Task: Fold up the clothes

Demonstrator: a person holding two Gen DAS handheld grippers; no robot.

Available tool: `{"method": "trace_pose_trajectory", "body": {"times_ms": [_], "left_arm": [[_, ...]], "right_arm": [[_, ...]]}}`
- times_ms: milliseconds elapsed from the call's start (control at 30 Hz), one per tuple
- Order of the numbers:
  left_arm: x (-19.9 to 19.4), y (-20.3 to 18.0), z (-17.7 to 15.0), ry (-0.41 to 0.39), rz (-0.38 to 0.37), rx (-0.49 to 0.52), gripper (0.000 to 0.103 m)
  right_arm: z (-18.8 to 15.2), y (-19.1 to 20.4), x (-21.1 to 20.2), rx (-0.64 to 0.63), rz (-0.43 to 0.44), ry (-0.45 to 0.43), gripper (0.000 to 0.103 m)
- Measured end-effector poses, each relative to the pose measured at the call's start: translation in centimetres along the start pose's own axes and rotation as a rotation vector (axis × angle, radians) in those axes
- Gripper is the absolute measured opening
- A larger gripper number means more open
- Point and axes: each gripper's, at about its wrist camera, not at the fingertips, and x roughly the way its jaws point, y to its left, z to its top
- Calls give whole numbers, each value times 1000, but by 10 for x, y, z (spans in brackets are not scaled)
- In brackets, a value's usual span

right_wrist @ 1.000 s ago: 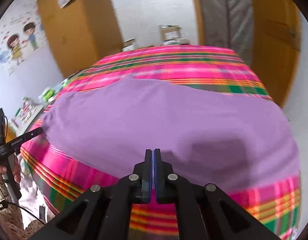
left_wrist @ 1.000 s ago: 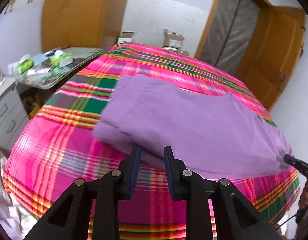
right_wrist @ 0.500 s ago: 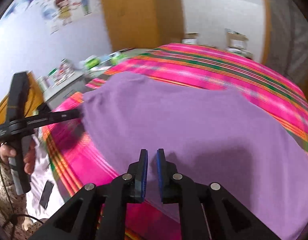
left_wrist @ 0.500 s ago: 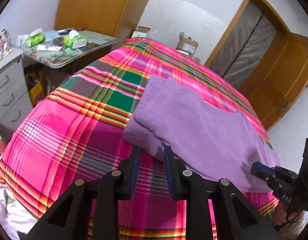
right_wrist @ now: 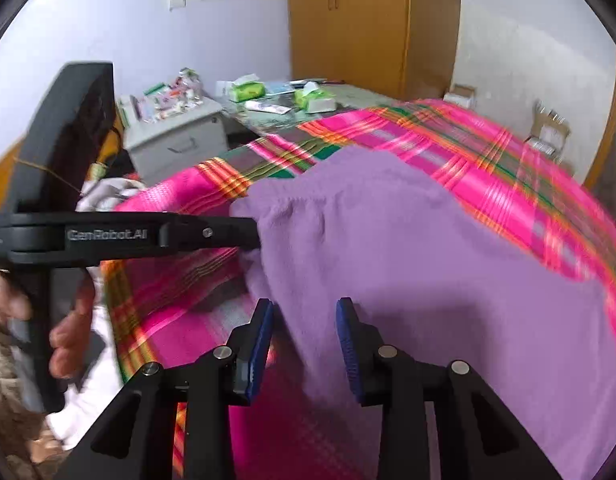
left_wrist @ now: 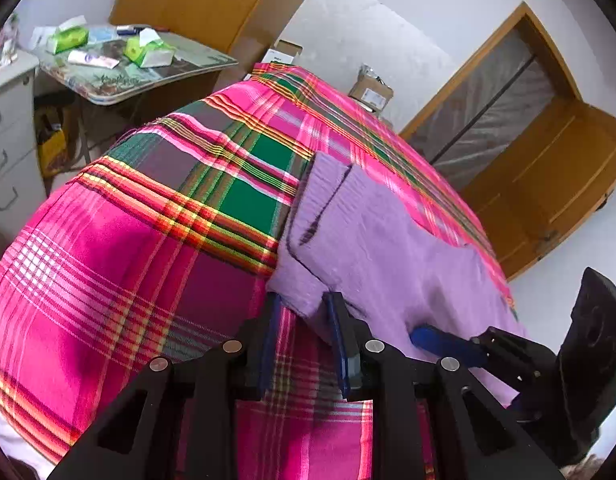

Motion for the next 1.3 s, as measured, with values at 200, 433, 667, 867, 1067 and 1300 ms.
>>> {"method": "trace_pose_trajectory", "body": {"times_ms": [200,433,667,867,1067,1300], "left_arm": [[2,2,6,4,-39,-1,25],[1,5,9,12,-64,-2,25],[2,14,29,26,-109,-47,49],[16,24,57,110,-233,-117,59],[40,25,79,203,-267,-188,60],[79,2,87,332,-320,-144,60]], "right_arm": [[8,21,17,-94,-8,22,38],[26,32,37,-131,-97,18,39],[30,29,38,-94,-122,-3,15],[30,25,21,-61,-124,-95,8],[28,26,10,-69,-132,-148,8],[29,20,9,-38,-85,-161,7]]}}
